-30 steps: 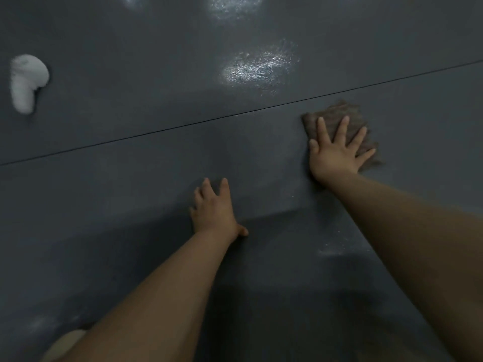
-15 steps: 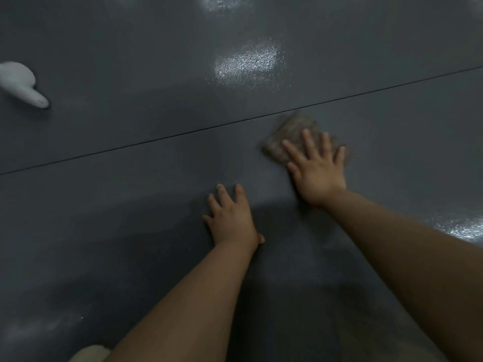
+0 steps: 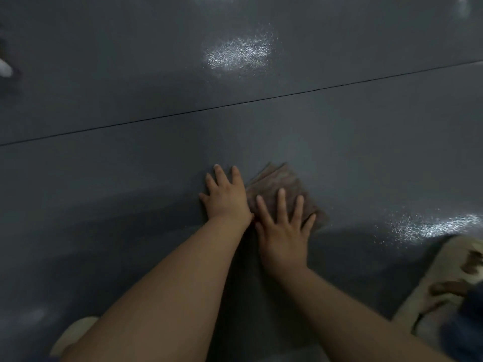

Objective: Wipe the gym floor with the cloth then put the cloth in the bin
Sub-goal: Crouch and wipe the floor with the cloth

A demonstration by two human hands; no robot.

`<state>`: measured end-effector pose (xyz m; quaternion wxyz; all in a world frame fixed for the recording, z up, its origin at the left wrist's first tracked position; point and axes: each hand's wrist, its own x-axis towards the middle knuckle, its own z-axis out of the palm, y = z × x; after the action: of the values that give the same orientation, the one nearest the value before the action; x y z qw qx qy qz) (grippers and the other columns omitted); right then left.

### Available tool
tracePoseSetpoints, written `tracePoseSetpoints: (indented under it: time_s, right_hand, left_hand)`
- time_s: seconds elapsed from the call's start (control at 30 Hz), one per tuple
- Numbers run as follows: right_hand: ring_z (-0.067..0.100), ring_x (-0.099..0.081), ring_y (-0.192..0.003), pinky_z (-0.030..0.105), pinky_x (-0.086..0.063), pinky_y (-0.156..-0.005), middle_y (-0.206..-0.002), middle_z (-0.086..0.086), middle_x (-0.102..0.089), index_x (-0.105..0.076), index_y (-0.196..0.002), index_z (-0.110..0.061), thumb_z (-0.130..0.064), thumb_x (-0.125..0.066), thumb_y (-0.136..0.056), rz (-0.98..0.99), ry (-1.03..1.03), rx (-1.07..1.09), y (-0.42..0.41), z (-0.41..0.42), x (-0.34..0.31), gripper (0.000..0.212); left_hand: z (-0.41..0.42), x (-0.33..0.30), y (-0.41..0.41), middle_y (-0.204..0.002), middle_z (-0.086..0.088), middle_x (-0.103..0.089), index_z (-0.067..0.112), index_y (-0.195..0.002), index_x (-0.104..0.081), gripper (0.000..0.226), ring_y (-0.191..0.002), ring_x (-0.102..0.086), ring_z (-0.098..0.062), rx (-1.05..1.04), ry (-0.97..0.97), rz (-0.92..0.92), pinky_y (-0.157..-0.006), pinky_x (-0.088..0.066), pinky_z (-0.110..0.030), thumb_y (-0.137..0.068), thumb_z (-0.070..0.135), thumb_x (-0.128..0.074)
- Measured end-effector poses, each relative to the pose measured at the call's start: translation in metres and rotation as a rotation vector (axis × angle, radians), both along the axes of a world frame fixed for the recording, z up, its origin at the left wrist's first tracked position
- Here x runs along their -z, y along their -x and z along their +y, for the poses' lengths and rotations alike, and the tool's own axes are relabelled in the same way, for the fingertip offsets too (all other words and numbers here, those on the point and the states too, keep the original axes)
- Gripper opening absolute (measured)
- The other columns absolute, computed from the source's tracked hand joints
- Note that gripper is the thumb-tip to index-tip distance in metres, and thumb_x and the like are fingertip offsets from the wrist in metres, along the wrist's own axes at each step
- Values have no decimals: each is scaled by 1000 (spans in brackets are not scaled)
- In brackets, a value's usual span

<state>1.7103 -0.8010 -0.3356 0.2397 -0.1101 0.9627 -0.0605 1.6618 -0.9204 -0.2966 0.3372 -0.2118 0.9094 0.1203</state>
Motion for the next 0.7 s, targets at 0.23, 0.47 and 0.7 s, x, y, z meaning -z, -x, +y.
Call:
tracePoseSetpoints:
  time_s: [0.23, 0.47, 0.7]
  right_hand:
    - [34, 20, -143, 58, 9, -111, -158, -2, 17, 4, -145, -51, -58, -4, -92, 24, -54, -124, 37, 38, 2, 54]
    - [37, 19, -142, 63, 6, -111, -158, 1, 17, -2, -149, -43, -44, -22, -101, -48, -7, 158, 66, 9, -8, 52]
    - [43, 3, -142, 67, -2, -107, -159, 4, -1, -22, -145, -48, -49, -26, -96, -29, 104, -508, -23, -54, -7, 49]
  left_hand:
    - [-13, -1, -22, -156, -12, 0, 19, -151, -6, 102, -144, -3, -30, 102, -71, 83, -117, -15, -43, -78, 33, -76]
    - [-51, -5, -62, -112, -14, -64, 10, -118, -60, 29, -106, -58, -32, -286, -164, 304, -90, -47, -39, -90, 8, -52]
    - [-80, -16, -81, -114, -10, -60, 13, -114, -60, 27, -107, -55, -28, -291, -60, 292, -86, -47, -37, -90, 24, -63]
